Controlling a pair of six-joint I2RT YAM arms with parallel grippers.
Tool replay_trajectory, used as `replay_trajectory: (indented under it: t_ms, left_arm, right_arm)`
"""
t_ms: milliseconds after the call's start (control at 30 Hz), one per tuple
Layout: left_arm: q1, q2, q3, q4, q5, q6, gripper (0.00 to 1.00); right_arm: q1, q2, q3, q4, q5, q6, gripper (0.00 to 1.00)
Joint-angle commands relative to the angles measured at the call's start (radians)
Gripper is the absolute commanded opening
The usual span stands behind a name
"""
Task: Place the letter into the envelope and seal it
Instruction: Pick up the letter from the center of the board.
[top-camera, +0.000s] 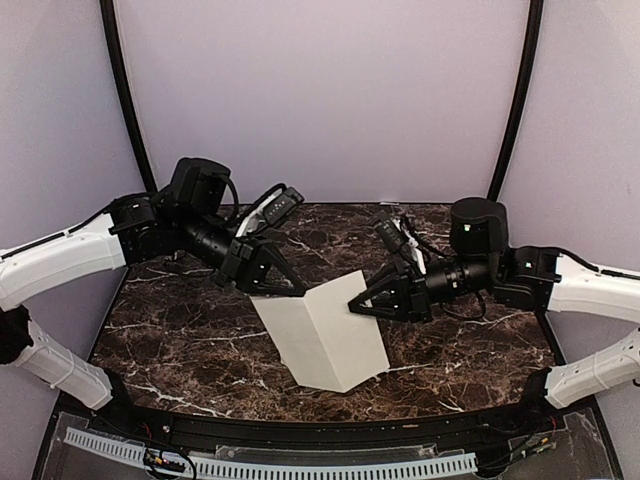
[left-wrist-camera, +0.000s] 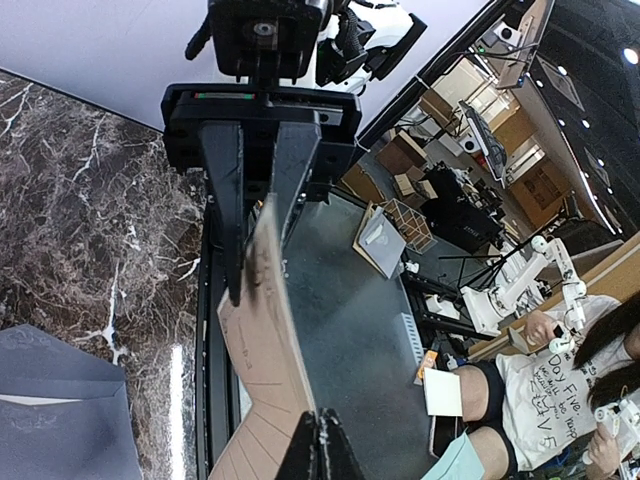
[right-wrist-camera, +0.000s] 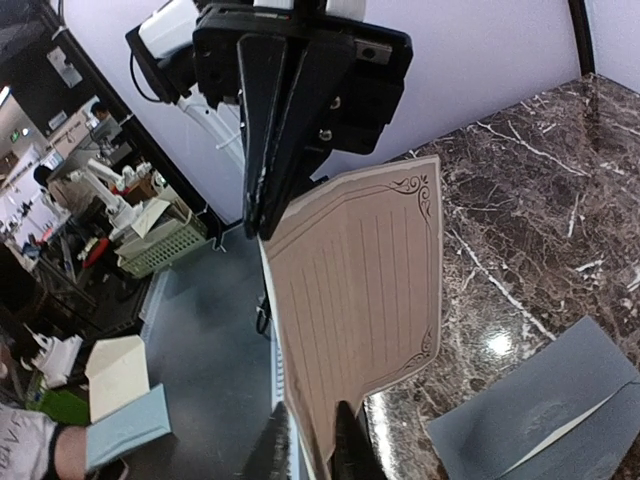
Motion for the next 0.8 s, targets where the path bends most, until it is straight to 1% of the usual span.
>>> replay_trajectory:
  t_ms: [0,33,67,100,167,300,367,633,767]
  left_arm:
    - [-0.005,0.001,0.027,-0.025,0.035,0.039,0.05]
    - [-0.006,0.001,0.026,-0.028,0.034,0.047,0.12]
    - [-0.005,0.001,0.026,-0.034,0.032,0.049,0.14]
    - [-0.005,0.001,0.021,-0.036,0.029,0.054,0.22]
    - [-0.006,0.002,0.011,-0.042,0.030,0.059,0.33]
    - [-0.005,0.011,-0.012,-0.061,0.029,0.071,0.42]
    - [-0.006,0.014,-0.022,-0.071,0.022,0.080,0.43]
    - [-0.006,0.025,-0.033,-0.098,-0.010,0.112,0.38]
    - [-0.005,0.033,-0.029,-0.116,-0.050,0.132,0.44]
  right_arm:
    - [-0.015,-0.013,-0.015,0.094,-0.017,0.031,0.00]
    - [-0.017,-0.016,-0.017,0.097,-0.008,0.034,0.00]
    - [-0.022,-0.019,-0.023,0.103,-0.002,0.040,0.00]
    - [-0.027,-0.022,-0.028,0.110,-0.002,0.044,0.00]
    - [-0.037,-0.027,-0.039,0.132,-0.011,0.056,0.00]
    - [-0.052,-0.032,-0.045,0.154,-0.028,0.073,0.00]
    - [-0.058,-0.033,-0.045,0.158,-0.035,0.075,0.00]
    - [-0.080,-0.040,-0.049,0.167,-0.059,0.088,0.00]
    - [-0.083,-0.041,-0.051,0.172,-0.075,0.095,0.00]
